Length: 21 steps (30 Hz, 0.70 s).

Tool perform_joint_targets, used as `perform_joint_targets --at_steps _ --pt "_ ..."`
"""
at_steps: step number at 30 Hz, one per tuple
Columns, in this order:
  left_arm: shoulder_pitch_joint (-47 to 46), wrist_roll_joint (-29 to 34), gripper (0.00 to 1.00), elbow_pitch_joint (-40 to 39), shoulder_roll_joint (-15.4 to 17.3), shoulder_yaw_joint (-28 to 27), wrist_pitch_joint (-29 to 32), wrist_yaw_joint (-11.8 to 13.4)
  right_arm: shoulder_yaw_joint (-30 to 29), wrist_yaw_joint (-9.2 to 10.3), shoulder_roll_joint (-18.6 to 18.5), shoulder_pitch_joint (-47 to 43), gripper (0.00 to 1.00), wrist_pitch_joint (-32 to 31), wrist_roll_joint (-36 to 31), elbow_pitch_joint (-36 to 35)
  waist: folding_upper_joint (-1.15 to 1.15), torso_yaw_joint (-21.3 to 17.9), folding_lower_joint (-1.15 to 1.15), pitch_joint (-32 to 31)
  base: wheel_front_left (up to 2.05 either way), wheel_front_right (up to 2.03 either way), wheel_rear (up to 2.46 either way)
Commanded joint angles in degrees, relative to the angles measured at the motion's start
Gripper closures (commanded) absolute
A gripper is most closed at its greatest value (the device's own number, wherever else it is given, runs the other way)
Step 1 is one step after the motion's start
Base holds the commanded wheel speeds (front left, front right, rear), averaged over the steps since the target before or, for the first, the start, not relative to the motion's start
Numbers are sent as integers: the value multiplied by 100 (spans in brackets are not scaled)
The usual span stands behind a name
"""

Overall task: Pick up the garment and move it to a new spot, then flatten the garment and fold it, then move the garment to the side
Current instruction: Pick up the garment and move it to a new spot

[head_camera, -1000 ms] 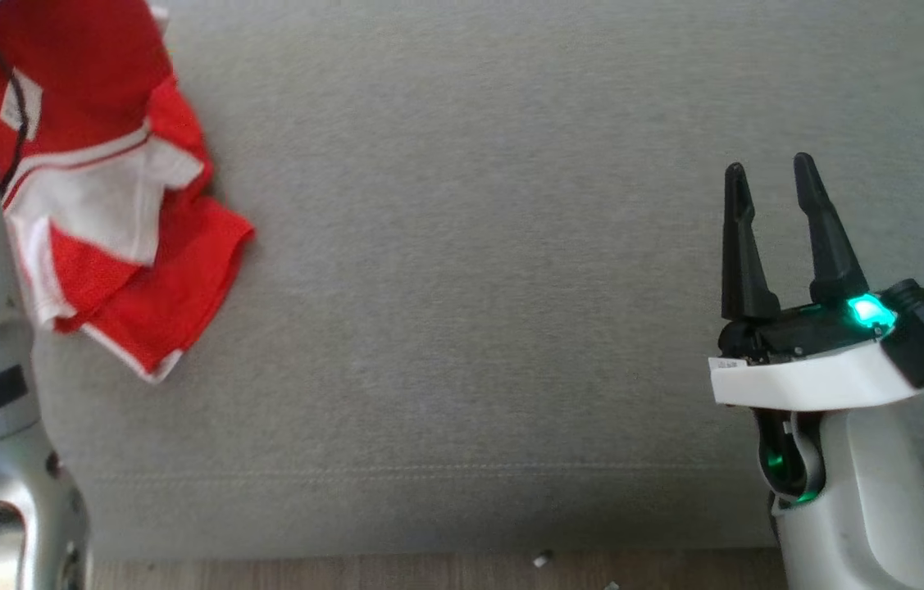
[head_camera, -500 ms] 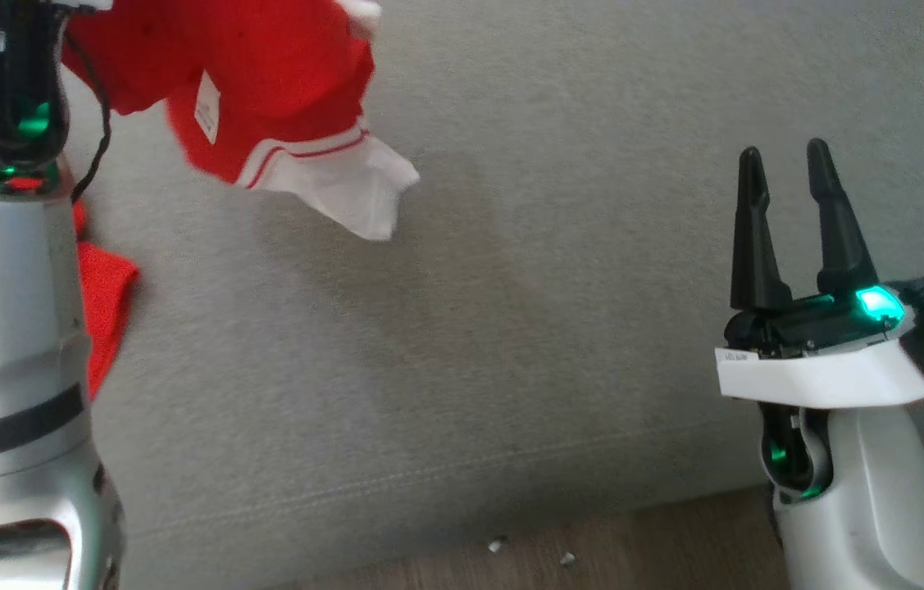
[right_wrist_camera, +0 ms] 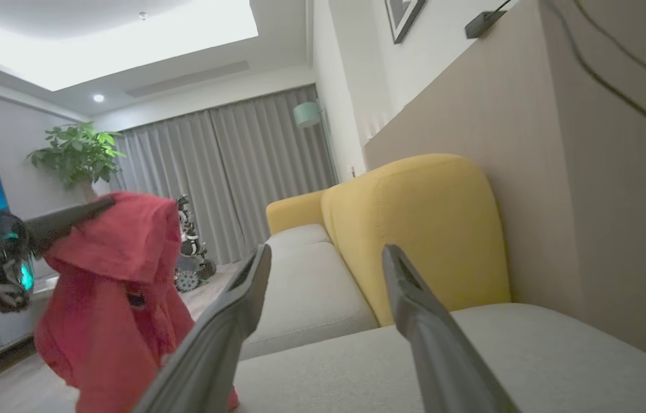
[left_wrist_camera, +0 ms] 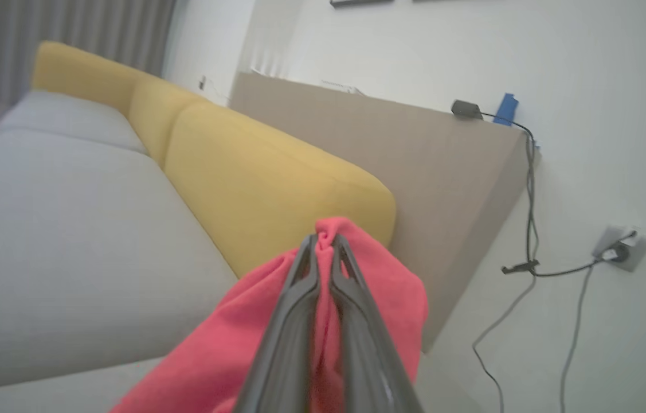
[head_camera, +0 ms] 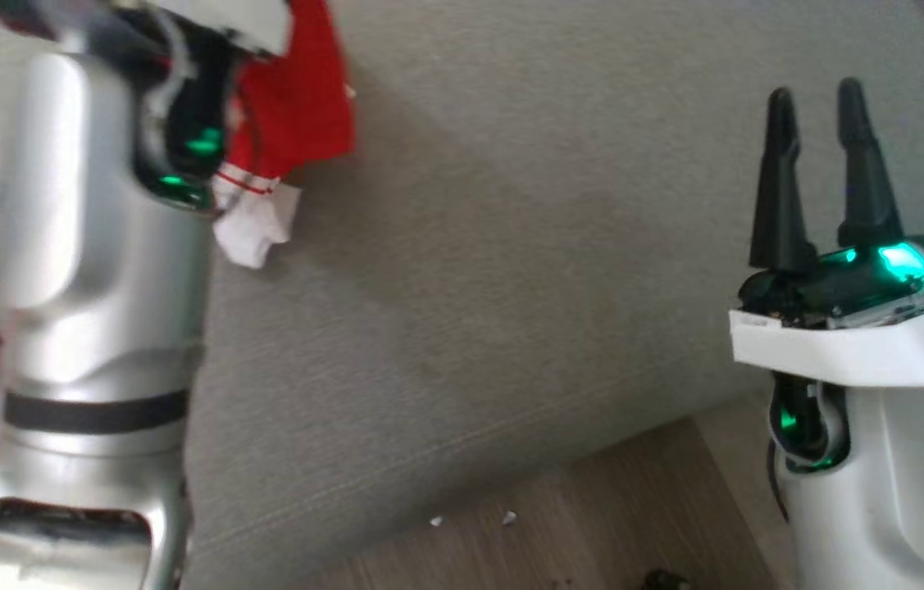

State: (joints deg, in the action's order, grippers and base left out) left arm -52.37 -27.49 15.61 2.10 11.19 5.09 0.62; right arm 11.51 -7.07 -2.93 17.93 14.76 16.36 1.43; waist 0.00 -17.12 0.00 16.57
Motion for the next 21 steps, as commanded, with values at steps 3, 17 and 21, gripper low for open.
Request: perform_joint_targets --at_steps 3,17,21 --pt "-331 -350 100 113 87 224 -219 96 86 -42 5 198 0 24 88 -282 0 -349 0 146 0 0 0" --pt "-484 -2144 0 1538 79 2378 -1634 538 -107 -42 5 137 0 24 87 -396 0 -307 0 180 0 0 0" --pt "-344 -1979 0 1705 287 2252 -1902 446 -141 -42 5 72 0 24 -73 -412 0 88 0 58 0 0 0"
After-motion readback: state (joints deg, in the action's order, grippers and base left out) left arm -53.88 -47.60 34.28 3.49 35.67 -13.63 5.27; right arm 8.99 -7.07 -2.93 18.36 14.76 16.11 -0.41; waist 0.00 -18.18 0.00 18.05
